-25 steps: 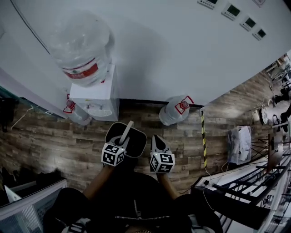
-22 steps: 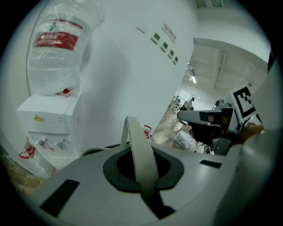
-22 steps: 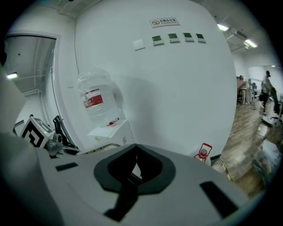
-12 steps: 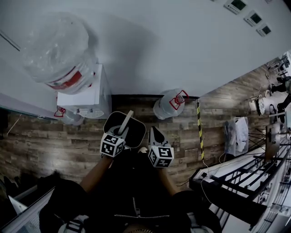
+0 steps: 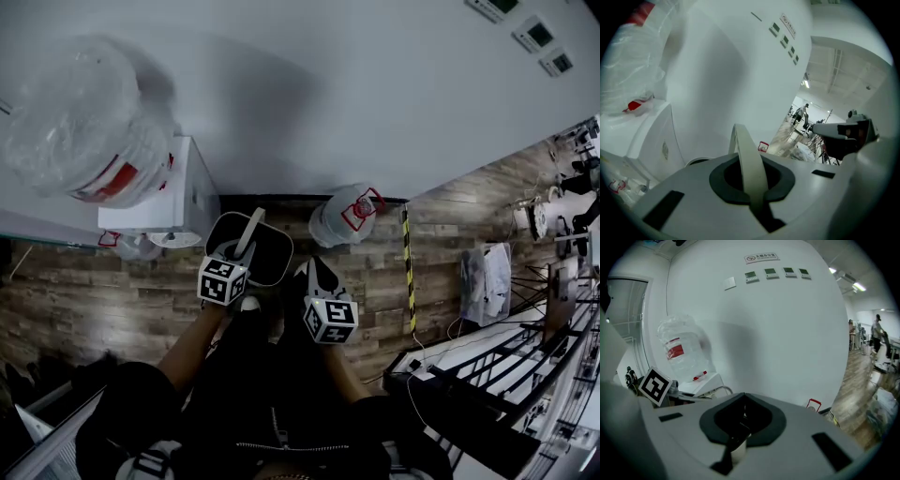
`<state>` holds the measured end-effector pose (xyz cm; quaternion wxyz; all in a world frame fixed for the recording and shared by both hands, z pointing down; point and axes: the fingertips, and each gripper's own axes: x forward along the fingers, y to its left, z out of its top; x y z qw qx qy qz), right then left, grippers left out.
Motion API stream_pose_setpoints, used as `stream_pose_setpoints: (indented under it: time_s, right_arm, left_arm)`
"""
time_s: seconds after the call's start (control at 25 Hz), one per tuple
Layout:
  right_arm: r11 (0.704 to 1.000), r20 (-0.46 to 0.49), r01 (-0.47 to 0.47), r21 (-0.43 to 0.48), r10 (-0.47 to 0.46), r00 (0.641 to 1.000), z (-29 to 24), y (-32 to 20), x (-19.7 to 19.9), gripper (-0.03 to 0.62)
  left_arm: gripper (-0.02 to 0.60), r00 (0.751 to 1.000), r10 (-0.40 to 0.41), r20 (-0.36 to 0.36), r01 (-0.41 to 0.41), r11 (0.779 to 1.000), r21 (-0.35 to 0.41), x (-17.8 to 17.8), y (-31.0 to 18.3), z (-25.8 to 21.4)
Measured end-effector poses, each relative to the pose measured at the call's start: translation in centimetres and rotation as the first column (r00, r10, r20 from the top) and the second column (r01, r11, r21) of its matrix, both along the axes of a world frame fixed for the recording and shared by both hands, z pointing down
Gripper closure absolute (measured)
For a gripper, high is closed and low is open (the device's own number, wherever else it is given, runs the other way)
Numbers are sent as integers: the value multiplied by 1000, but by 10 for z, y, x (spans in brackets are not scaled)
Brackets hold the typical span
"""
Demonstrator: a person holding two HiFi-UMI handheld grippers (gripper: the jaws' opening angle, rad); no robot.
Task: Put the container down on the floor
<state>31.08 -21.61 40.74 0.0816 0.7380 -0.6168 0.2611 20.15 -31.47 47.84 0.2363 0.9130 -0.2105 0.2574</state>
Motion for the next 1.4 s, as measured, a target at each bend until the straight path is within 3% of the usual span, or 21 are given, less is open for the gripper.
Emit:
stream_pose_setpoints:
  time_s: [0.68, 1.4]
  right_arm:
    - [975, 13, 223, 7, -223, 975, 85, -94, 51, 583]
    - [923, 45, 380, 70, -383, 923, 217, -171, 41, 583]
  left_arm:
    - [569, 977, -206, -45, 208, 977, 50, 50, -89, 74]
    - [569, 950, -308, -53, 311, 948, 70, 58, -137, 214]
